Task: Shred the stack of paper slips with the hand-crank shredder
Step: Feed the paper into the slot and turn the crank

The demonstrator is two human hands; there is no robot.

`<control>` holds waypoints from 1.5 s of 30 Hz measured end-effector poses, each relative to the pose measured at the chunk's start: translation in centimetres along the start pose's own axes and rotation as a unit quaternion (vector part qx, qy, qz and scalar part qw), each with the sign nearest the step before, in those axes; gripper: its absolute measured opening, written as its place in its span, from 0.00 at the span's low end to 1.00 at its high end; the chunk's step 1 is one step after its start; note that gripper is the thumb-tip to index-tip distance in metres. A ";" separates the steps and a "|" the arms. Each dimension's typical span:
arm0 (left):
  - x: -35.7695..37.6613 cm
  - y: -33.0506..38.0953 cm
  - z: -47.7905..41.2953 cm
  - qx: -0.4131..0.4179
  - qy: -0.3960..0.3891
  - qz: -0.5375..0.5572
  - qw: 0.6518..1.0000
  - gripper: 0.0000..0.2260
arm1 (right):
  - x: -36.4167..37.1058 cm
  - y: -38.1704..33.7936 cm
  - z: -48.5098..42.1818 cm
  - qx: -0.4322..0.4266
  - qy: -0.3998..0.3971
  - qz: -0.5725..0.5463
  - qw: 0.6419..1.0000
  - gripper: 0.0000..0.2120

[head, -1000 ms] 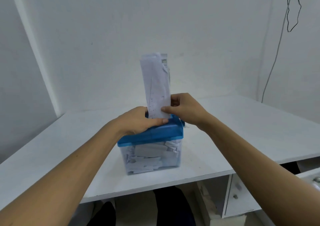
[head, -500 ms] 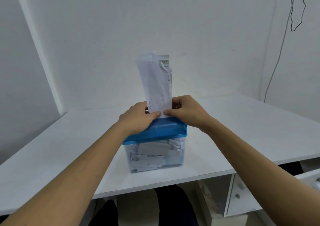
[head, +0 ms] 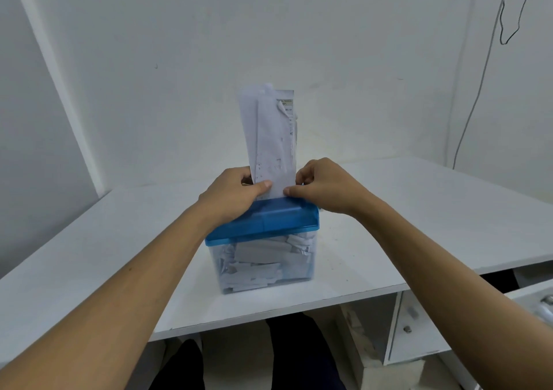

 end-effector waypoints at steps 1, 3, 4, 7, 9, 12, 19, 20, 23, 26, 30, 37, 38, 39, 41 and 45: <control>-0.1 0.0 0.1 0.001 0.002 -0.002 1.000 0.16 | 0.0 0.0 0.0 0.002 -0.010 -0.005 1.000 0.12; -0.1 -0.2 0.2 0.000 0.001 -0.012 1.000 0.15 | -0.1 0.0 0.0 0.000 -0.024 -0.011 1.000 0.10; 0.0 -0.2 0.2 0.000 -0.003 -0.020 1.000 0.16 | -0.1 0.0 0.1 -0.006 -0.025 -0.008 1.000 0.09; 0.1 -0.2 0.3 -0.001 -0.016 -0.040 0.999 0.18 | -0.9 0.3 0.5 -0.023 0.000 -0.027 0.999 0.06; 0.1 -0.2 0.3 0.001 -0.020 -0.045 0.999 0.19 | -1.8 1.5 0.8 -0.019 0.030 -0.071 0.997 0.15; 0.0 -0.4 0.3 0.001 -0.017 -0.046 0.999 0.19 | -1.6 3.9 1.3 -0.023 0.026 0.012 0.999 0.26; 0.1 -0.6 0.3 -0.007 -0.021 -0.061 0.998 0.19 | 3.5 7.8 2.4 -0.069 0.023 0.173 0.982 0.35; 0.2 -0.5 0.3 -0.008 -0.022 -0.062 0.998 0.19 | 4.0 8.0 2.3 -0.077 0.026 0.172 0.982 0.36; 0.2 -0.4 0.4 -0.013 -0.027 -0.068 0.997 0.20 | 5.5 8.2 1.6 -0.090 0.035 0.161 0.982 0.32; 0.2 -0.4 0.3 -0.017 -0.034 -0.073 0.997 0.20 | 6.7 8.1 1.7 -0.110 0.030 0.162 0.980 0.26; 0.4 -0.3 0.3 -0.027 -0.039 -0.065 0.997 0.21 | 6.6 8.1 2.3 -0.078 0.030 0.146 0.986 0.25; 0.3 0.0 0.4 -0.028 -0.038 -0.089 0.995 0.22 | 5.7 7.9 4.2 -0.044 0.056 0.182 0.981 0.10; 0.4 0.1 0.5 -0.023 -0.043 -0.090 0.995 0.24 | 5.5 7.8 4.5 -0.036 0.054 0.184 0.981 0.09; 0.5 0.4 0.7 -0.019 -0.051 -0.098 0.994 0.27 | 5.3 7.7 4.7 -0.025 0.049 0.182 0.982 0.08; 0.8 1.1 1.1 -0.021 -0.080 -0.155 0.984 0.37 | 4.9 7.2 5.2 -0.005 0.042 0.180 0.983 0.05; 1.4 1.9 1.6 -0.028 -0.128 -0.229 0.965 0.49 | 3.9 5.9 6.0 0.021 0.016 0.195 0.980 0.04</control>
Point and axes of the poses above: each hand's wrist, its own z-axis away from the middle knuckle, its own x-axis out of the palm, y = z × x, the point moved 4 cm from there along -z, towards the middle knuckle, and after that the axes turned 14 degrees about x, right-handed, at the moved point
